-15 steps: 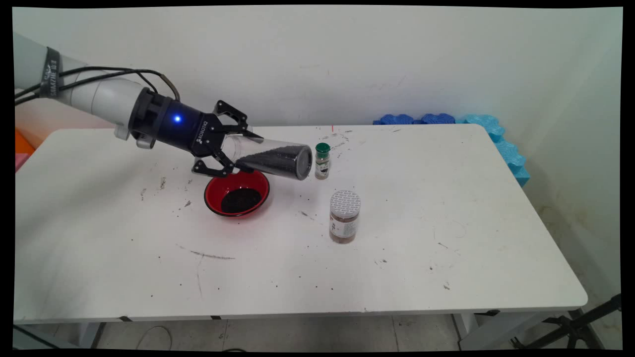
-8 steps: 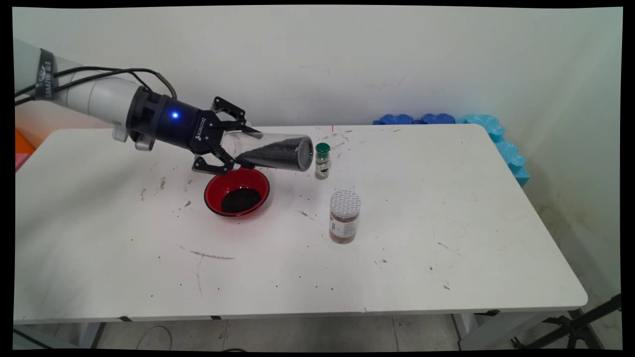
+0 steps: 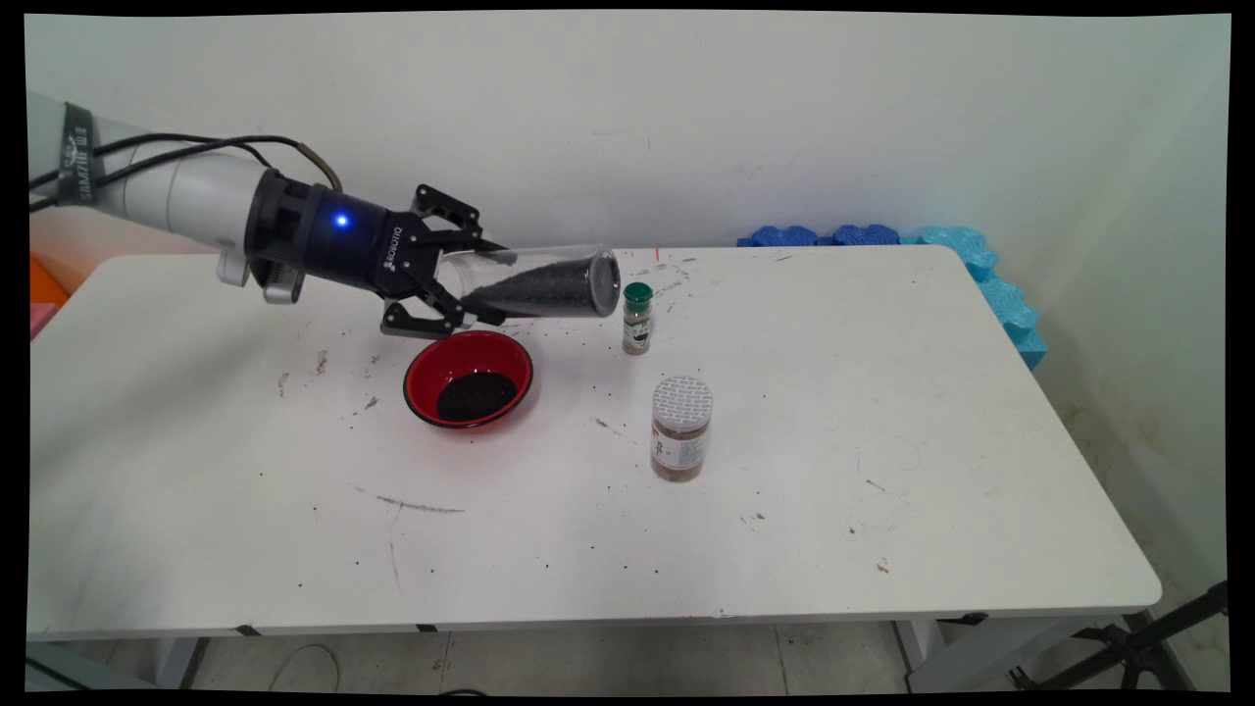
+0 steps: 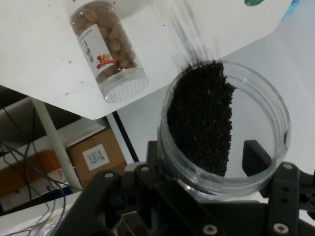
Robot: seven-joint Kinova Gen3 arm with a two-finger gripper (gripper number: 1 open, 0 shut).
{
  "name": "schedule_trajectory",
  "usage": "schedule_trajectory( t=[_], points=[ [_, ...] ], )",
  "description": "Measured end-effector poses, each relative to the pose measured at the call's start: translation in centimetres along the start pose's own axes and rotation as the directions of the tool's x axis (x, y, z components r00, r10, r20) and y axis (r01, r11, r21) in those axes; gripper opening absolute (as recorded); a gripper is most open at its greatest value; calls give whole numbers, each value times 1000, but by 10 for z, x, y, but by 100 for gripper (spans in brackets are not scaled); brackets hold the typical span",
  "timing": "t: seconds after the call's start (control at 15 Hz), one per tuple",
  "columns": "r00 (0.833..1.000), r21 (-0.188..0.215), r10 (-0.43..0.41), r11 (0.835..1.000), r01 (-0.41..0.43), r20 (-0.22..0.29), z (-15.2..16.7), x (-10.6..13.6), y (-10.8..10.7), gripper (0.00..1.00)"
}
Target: Pour the black seasoning powder in the red bowl
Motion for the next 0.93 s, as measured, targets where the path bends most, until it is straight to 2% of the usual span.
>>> schedule_trajectory(
  t=[0.93],
  points=[
    [998,-59,-70,996,70,8,-5,-3,-3,0]
  ],
)
